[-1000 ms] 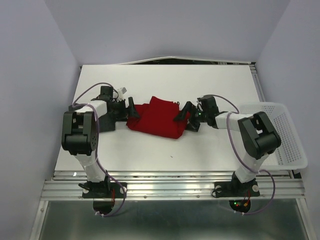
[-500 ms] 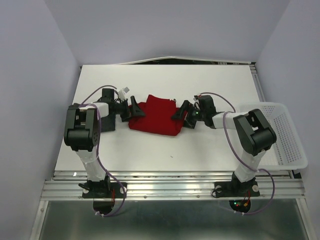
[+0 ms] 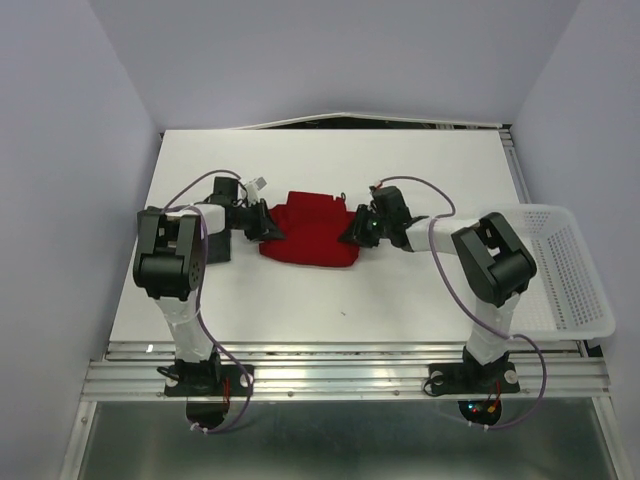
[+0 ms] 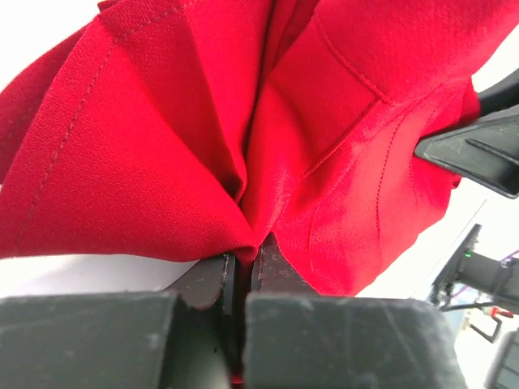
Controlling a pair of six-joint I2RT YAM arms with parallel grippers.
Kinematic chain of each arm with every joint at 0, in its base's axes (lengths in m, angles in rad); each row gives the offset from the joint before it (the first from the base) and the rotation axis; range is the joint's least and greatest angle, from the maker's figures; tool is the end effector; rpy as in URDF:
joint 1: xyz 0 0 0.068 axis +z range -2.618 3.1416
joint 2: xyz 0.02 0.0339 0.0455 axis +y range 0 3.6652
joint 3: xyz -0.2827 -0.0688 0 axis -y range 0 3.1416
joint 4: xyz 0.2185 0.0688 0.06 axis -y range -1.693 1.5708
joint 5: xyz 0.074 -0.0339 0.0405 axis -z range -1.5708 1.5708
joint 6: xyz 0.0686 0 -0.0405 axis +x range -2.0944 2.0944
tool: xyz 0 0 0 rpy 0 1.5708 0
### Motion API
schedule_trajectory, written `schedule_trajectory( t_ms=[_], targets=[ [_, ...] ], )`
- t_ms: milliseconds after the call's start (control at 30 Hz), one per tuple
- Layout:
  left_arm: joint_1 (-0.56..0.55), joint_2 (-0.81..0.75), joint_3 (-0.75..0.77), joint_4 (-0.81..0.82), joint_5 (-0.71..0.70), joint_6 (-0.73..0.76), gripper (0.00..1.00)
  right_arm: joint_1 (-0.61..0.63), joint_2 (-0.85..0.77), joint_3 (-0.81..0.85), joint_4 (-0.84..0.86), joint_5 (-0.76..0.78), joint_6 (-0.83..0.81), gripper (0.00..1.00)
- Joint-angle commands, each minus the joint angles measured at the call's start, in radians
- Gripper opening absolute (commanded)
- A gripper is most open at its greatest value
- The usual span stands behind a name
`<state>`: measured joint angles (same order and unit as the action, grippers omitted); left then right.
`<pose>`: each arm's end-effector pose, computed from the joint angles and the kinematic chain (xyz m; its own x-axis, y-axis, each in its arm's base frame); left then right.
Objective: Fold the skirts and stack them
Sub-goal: Neatly place the folded skirt to the corner
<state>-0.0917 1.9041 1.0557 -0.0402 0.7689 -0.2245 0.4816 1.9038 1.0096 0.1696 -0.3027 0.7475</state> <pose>0.3738 -0.0823 0.1607 -0.8654 -0.0811 -0.4945 0.3177 0.6744 -0.6665 0.3454 0.2036 0.1554 -0.8659 0.2796 -0.4148 -0.0700 0.7533 0.6539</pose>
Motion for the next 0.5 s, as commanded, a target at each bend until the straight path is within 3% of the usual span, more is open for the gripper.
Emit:
schedule_trajectory(
  t_ms=[0, 33, 133, 467],
  targets=[
    [-0.028, -0.068, 0.016, -0.078, -0.121, 0.079, 0.00, 0.055, 0.014, 0.072, -0.105, 0.126, -0.121, 0.21],
    [-0.029, -0.101, 0.029, -0.087, -0.152, 0.105, 0.00, 0.069, 0.012, 0.089, -0.117, 0.141, -0.132, 0.12],
    [-0.039, -0.163, 0.058, -0.150, -0.248, 0.146, 0.00, 0.094, 0.017, 0.156, -0.134, 0.163, -0.174, 0.02],
    [-0.039, -0.402, 0.116, -0.265, -0.508, 0.301, 0.00, 0.170, 0.112, 0.428, -0.166, 0.220, -0.232, 0.01]
  ],
)
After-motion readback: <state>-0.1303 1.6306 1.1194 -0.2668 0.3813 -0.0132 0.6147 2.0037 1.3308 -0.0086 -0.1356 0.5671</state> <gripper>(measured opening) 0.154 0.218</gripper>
